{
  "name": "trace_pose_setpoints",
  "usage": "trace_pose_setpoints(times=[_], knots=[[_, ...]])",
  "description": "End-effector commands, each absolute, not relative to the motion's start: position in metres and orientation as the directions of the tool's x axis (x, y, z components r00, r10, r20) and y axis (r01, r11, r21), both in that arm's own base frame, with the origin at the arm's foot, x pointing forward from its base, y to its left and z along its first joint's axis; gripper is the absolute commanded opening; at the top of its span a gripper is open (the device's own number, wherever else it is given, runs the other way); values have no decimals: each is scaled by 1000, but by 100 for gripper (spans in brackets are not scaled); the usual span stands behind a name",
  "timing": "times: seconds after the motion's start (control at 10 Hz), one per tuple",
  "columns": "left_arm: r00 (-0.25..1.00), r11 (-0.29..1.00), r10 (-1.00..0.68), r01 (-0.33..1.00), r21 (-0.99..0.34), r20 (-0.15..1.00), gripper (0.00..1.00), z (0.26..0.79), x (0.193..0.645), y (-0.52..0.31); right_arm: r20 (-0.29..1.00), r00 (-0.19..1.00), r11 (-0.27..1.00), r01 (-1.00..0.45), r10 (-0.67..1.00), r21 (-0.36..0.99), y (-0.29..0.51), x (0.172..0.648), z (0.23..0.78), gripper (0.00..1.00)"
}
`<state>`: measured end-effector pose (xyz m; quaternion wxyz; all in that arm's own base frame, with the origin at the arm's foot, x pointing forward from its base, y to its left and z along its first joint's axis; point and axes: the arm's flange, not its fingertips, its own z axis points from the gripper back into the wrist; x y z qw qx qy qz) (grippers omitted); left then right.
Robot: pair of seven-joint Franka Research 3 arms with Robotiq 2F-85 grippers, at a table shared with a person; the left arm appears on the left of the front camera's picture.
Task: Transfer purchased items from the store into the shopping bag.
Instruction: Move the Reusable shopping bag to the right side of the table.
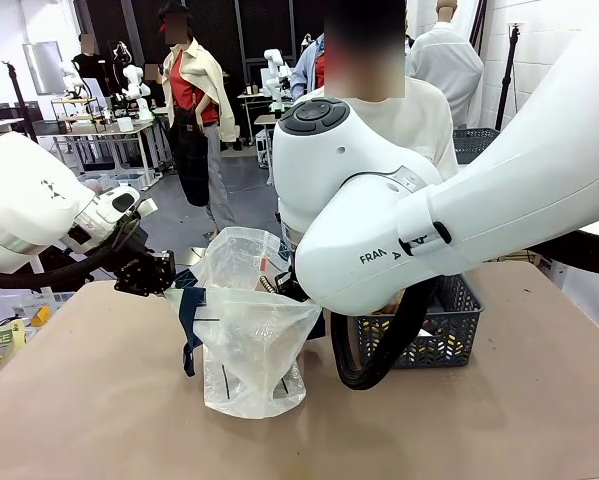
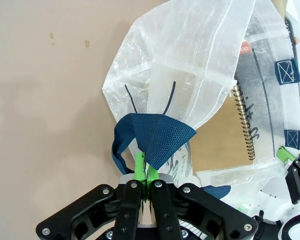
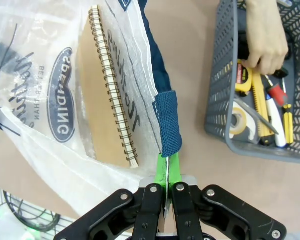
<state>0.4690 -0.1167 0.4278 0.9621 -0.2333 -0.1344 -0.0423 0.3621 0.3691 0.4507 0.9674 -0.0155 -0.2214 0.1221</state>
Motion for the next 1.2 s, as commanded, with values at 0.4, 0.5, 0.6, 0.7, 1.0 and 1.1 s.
trace_pose_setpoints(times=[0.4, 0.5, 0.6, 0.7, 1.0, 1.1], knots=[[960, 890, -12, 138, -434, 280, 0, 430, 469, -113, 424, 873, 970, -225, 240, -86, 368, 362, 451, 0], [960, 890, -12, 138, -434, 280, 0, 430, 469, -113, 424, 873, 970, -225, 240, -86, 368, 362, 451, 0], [960, 890, -12, 138, -434, 280, 0, 430, 469, -113, 424, 873, 970, -225, 240, -86, 368, 362, 451, 0], [960, 890, -12, 138, -434, 280, 0, 430, 469, -113, 424, 873, 970, -225, 240, -86, 368, 362, 451, 0], [960, 890, -12, 138, -434, 280, 0, 430, 469, -113, 424, 873, 970, -225, 240, -86, 368, 362, 451, 0], [960, 890, -12, 138, -434, 280, 0, 430, 469, -113, 424, 873, 970, -225, 240, -86, 368, 362, 451, 0]])
